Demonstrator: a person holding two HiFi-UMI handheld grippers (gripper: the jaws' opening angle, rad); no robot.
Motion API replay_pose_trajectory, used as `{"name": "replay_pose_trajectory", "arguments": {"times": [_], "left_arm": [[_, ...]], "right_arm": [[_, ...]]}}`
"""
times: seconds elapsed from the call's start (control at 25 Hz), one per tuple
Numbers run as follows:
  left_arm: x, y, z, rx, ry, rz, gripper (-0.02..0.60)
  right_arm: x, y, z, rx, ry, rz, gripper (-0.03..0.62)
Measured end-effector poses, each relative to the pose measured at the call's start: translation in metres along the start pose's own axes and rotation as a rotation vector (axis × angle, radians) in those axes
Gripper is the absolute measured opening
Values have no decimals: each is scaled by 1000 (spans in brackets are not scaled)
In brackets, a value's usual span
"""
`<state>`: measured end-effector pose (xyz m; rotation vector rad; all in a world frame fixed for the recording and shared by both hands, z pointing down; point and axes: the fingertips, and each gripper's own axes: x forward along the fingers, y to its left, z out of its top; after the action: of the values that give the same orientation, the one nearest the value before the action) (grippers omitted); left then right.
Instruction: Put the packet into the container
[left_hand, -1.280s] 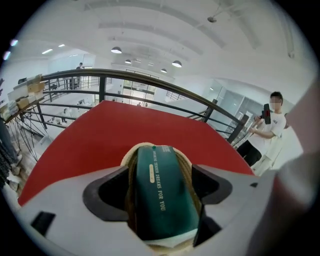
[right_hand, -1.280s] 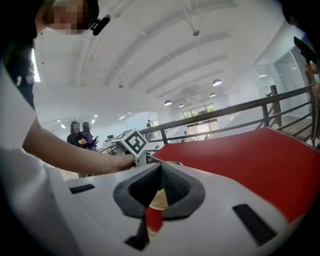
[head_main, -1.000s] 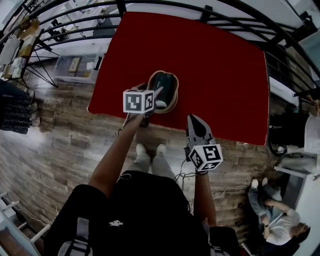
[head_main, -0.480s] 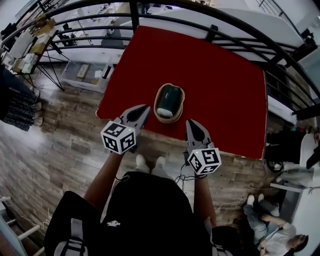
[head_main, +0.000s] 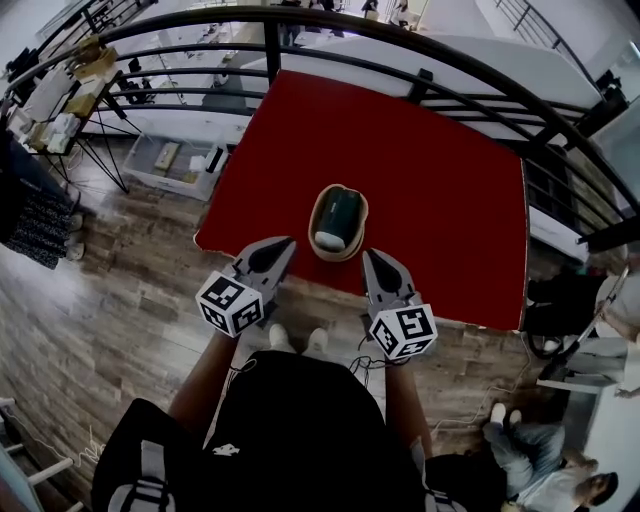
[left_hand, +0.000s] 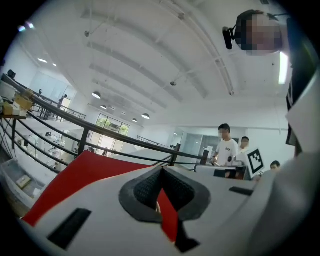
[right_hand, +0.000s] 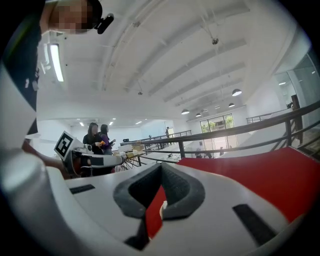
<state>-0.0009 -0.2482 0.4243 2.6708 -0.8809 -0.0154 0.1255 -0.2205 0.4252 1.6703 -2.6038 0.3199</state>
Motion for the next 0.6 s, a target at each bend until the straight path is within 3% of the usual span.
{"name": "replay_pose_trajectory", "arguments": {"times": [0.6], "left_arm": [[3, -8, 1, 28, 2, -28, 9]], "right_arm": [[-1, 2, 6, -11, -23, -8, 21]]}}
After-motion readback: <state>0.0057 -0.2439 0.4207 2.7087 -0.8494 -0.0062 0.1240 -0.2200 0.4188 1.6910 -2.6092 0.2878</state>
